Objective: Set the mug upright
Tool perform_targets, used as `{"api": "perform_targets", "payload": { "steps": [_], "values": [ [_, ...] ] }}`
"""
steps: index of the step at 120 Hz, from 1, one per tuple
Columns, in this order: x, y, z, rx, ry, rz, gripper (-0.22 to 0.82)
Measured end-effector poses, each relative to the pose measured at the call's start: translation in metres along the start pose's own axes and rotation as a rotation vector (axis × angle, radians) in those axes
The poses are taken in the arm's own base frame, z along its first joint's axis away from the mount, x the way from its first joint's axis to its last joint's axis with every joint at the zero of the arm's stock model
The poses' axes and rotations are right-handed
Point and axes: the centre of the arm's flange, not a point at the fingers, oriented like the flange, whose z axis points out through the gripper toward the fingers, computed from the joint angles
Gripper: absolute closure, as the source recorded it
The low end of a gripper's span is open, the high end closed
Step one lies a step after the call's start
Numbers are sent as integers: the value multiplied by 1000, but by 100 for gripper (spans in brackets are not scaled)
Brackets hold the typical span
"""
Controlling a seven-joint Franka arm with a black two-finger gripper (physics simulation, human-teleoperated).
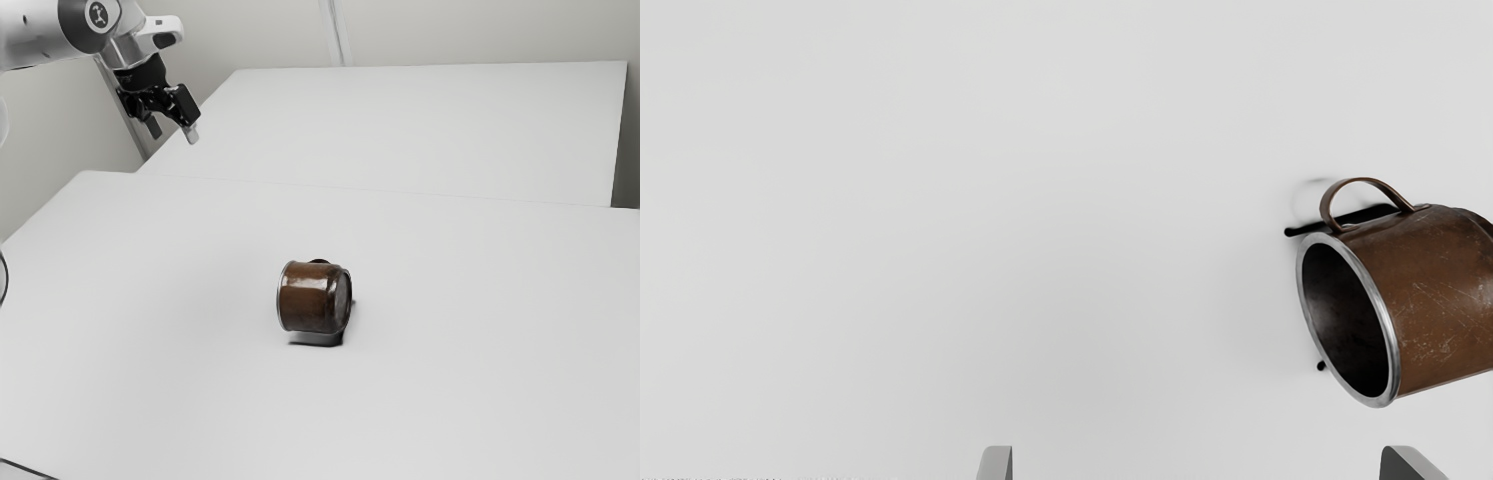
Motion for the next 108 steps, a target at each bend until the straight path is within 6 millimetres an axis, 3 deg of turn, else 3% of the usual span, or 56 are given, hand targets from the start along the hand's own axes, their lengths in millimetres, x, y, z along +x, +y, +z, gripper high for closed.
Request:
{"api": "perform_targets", "payload": {
  "steps": [36,52,80,108],
  "values": [
    [-4,0,14,-11,-32,-21,0],
    [-15,13,28,-121,-34,-34,0],
    [-27,29,82,-473,-39,-130,0],
    [-42,42,166,-756,-85,-229,0]
  ]
}}
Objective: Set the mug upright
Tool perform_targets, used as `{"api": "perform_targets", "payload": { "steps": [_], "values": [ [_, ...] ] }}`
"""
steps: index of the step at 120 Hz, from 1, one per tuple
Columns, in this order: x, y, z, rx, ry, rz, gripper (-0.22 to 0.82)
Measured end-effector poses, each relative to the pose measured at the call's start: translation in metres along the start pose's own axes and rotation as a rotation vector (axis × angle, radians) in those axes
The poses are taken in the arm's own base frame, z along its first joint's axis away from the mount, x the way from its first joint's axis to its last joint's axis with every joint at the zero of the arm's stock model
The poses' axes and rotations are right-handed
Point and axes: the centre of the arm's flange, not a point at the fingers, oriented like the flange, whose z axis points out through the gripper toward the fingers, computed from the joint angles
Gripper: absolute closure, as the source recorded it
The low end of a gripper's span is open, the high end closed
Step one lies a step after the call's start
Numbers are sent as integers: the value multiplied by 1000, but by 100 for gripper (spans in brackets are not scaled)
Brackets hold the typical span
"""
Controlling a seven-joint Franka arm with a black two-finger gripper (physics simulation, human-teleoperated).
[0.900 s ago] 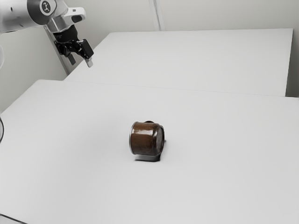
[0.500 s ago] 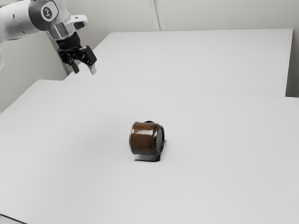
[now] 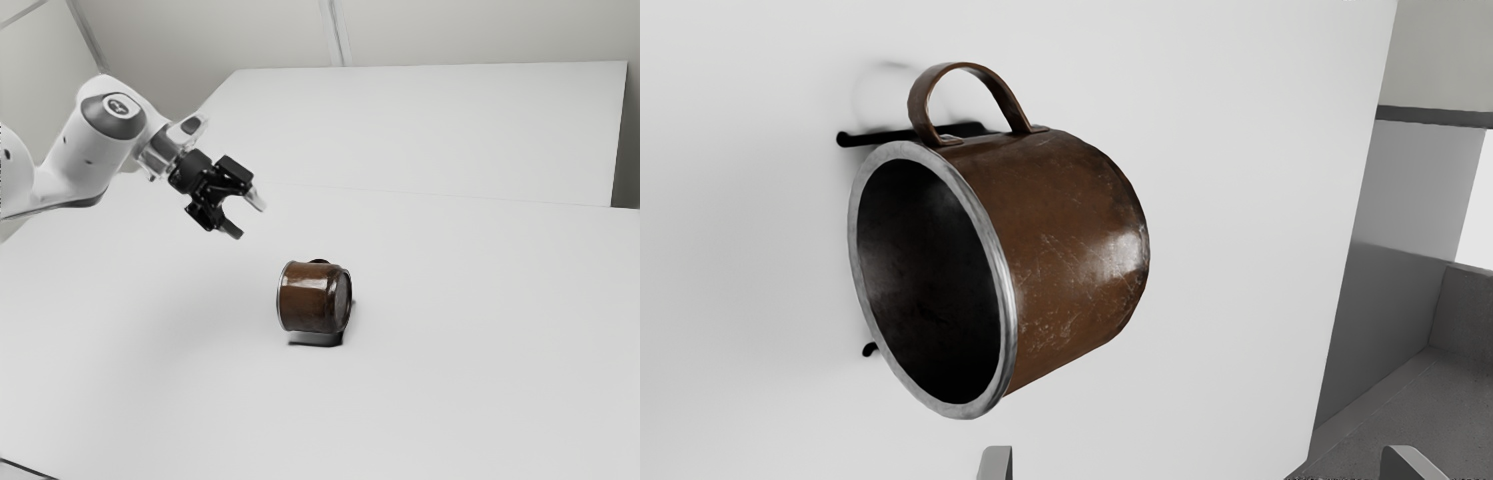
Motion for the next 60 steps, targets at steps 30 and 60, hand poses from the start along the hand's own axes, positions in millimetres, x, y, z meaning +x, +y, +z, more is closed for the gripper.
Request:
{"api": "perform_targets", "payload": {
  "steps": [30,60],
  "values": [
    [0,-45,54,-158,-21,-48,0],
    [3,-68,84,-239,-19,-32,0]
  ]
}}
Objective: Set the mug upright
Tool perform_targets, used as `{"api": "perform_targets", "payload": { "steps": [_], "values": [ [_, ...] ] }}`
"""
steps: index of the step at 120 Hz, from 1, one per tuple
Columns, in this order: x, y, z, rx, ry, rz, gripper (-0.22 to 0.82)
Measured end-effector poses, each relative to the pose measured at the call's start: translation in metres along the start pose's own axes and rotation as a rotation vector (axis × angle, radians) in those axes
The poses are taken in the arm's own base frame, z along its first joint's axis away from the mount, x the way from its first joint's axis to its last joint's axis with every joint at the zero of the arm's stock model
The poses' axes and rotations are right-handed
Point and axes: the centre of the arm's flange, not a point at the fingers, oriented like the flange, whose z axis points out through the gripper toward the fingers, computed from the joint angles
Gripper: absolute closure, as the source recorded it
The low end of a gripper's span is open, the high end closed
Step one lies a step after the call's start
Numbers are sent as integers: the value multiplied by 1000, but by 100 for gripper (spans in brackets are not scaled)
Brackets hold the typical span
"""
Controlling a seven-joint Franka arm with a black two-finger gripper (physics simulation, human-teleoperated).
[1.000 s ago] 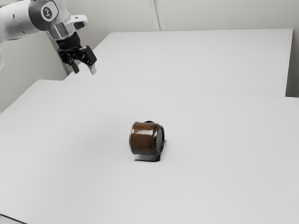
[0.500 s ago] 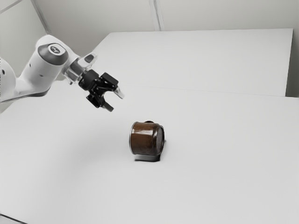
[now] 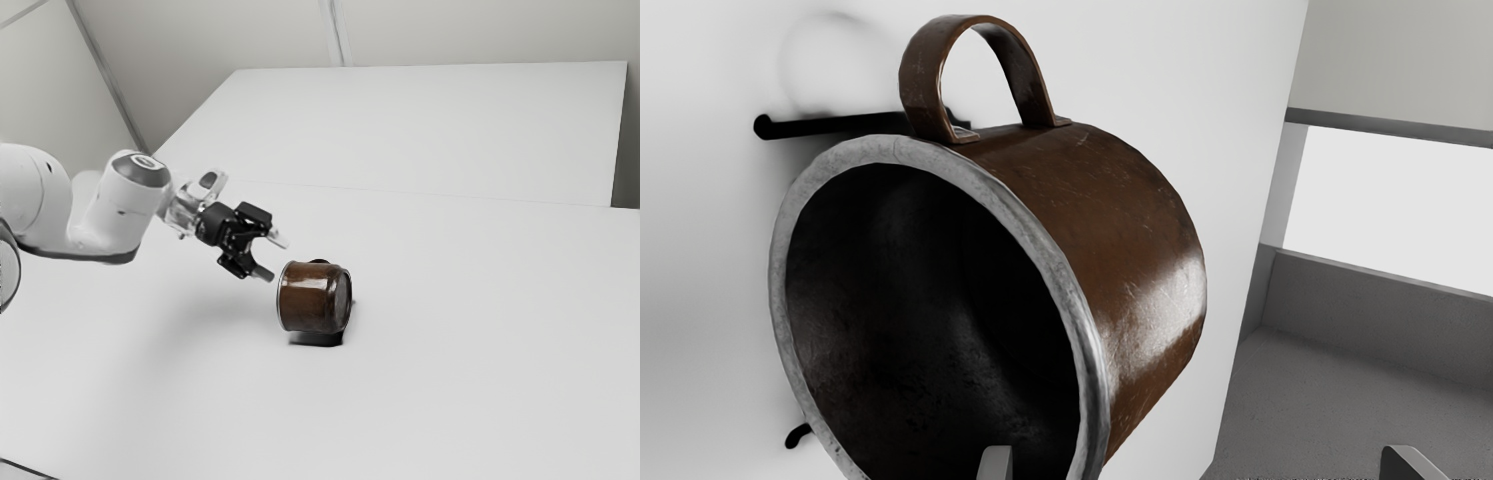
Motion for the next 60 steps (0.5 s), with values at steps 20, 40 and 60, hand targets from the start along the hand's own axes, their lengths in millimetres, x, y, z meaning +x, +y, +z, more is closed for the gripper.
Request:
{"api": "perform_targets", "payload": {
  "steps": [20,40,60],
  "values": [
    [1,-17,16,-73,9,13,0],
    [0,-18,25,-127,2,51,0],
    [-7,-28,38,-191,-6,51,31]
  ]
}}
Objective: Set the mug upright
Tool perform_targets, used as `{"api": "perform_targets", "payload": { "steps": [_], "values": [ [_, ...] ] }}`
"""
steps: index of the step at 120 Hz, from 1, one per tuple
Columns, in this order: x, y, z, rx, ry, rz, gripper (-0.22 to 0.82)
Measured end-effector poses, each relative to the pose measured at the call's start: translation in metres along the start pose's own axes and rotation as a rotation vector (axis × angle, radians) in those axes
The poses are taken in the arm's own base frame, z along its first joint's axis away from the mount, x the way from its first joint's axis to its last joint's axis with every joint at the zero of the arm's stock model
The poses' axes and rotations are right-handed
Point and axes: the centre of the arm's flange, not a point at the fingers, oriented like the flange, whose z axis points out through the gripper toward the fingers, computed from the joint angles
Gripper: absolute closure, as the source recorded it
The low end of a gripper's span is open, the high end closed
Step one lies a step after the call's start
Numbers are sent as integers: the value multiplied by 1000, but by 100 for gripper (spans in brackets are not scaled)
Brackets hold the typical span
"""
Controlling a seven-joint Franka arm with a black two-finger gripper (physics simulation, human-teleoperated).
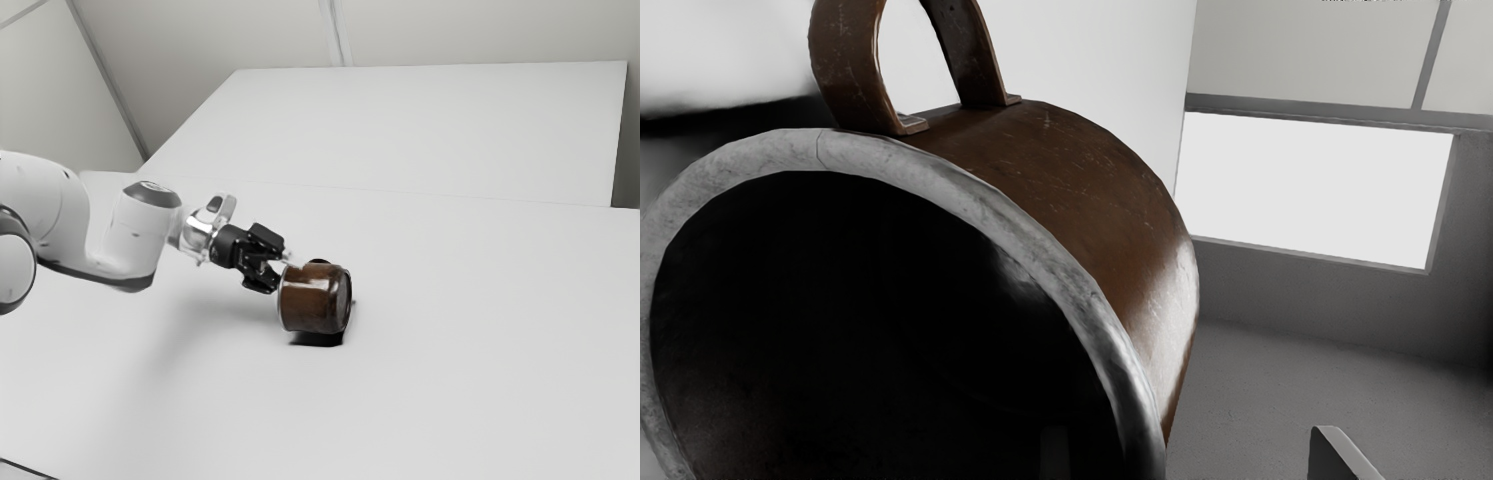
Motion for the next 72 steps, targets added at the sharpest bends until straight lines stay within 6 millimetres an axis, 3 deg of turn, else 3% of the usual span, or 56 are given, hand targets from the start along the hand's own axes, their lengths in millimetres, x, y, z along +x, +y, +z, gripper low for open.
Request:
{"api": "perform_targets", "payload": {
  "steps": [12,28,47,62,72],
  "values": [
    [-4,-5,6,-37,7,-2,52],
    [-3,0,6,-55,17,26,66],
    [-1,21,0,-56,29,85,73],
    [-1,62,-17,-14,39,176,76],
    [2,77,-28,67,15,215,77]
  ]
}}
